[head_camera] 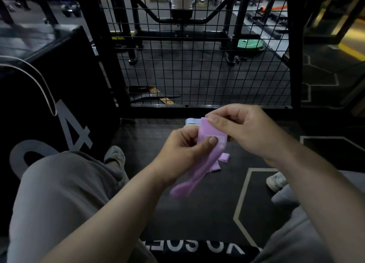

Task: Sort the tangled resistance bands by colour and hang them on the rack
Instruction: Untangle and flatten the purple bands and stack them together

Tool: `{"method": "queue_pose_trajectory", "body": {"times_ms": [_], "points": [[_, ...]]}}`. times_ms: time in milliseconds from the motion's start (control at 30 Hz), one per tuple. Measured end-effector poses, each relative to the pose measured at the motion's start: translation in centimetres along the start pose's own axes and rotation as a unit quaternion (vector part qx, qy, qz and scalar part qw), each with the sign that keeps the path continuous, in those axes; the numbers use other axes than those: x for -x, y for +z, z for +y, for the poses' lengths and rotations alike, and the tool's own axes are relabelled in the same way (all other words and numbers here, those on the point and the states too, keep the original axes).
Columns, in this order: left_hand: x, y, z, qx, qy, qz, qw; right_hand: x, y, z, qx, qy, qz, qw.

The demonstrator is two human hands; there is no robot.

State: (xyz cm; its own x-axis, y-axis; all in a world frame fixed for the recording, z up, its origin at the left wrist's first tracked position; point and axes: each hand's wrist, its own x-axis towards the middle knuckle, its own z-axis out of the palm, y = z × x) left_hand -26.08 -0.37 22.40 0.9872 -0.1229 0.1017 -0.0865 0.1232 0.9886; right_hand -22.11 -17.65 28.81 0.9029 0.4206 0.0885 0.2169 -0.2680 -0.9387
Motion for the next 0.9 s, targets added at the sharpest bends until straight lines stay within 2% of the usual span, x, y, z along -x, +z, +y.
{"method": "queue_pose_trajectory", "body": {"times_ms": [200, 433, 633, 900], "points": [[0.9, 0.3, 1.1, 0.051, -0.044, -0.074, 0.995, -0.1, 0.5, -0.3, 0.042, 0.007, 0.023, 0.999], [1.1, 0.8, 0.4, 0.052, -0.051, -0.060, 0.996, 0.3, 1.2, -0.8, 0.061, -0.003, 0.046, 0.997], [1.0, 0.7, 0.4, 0.081, -0.056, -0.084, 0.992, 0.5, 0.0, -0.9, 0.108, 0.022, -0.005, 0.994], [1.5, -2.0, -1.0, -0.028, -0.121, -0.131, 0.984, -0.3, -2.9, -0.9, 0.072, 0.016, 0.102, 0.992]]}}
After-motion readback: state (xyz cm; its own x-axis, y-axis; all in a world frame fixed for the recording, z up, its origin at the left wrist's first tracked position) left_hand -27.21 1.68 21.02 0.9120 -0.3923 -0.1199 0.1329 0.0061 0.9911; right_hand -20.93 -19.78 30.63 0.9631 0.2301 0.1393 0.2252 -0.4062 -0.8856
